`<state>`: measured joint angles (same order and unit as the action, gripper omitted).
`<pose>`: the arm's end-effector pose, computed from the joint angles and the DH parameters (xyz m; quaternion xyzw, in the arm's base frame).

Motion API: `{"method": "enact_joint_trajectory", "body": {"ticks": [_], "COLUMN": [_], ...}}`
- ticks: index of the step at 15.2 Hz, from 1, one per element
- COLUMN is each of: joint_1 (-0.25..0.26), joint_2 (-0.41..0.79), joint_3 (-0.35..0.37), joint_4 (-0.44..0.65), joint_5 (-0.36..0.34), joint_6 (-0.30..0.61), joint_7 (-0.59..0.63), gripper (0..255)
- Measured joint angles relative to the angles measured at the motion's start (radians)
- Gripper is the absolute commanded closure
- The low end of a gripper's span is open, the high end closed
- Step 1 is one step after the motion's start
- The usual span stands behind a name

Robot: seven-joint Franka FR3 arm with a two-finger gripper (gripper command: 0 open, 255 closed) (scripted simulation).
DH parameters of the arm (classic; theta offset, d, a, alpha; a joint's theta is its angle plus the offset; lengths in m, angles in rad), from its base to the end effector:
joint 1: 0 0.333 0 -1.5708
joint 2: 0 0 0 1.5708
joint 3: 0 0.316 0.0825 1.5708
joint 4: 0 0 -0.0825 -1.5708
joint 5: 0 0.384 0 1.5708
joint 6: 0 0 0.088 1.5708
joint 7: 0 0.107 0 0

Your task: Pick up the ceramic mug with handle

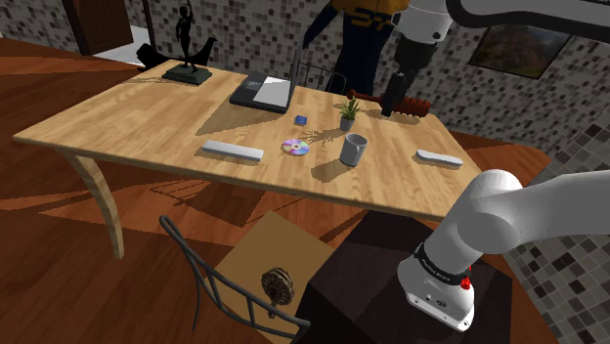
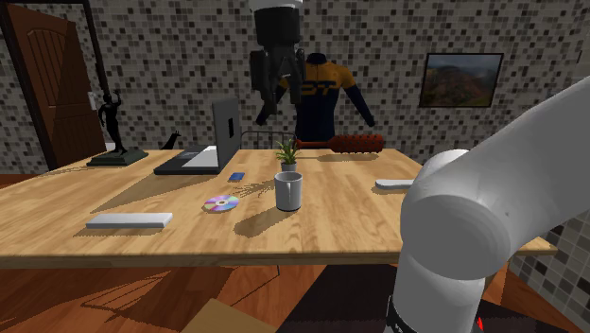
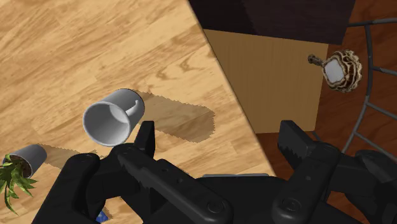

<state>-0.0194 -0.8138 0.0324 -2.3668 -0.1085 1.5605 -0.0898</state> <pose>0.2983 -0.0047 0.5937 0.9968 0.0455 0.0008 0.0661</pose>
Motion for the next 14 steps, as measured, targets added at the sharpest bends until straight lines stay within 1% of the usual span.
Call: {"method": "enact_joint_trajectory", "body": {"ticks": [2,4,10,14], "joint_1": [-0.003,-0.011,-0.046,-0.062], "joint_2": [0.008,0.028,0.136,0.236], "joint_3": [-0.011,-0.041,-0.167,-0.250], "joint_4": [-0.006,-0.030,-0.072,-0.075], "joint_5": [-0.004,-0.013,-0.046,-0.052], "joint_6": [0.014,0.061,0.220,0.327], "joint_7": [-0.008,-0.028,-0.127,-0.195], "gripper": [0,0,0,0]}}
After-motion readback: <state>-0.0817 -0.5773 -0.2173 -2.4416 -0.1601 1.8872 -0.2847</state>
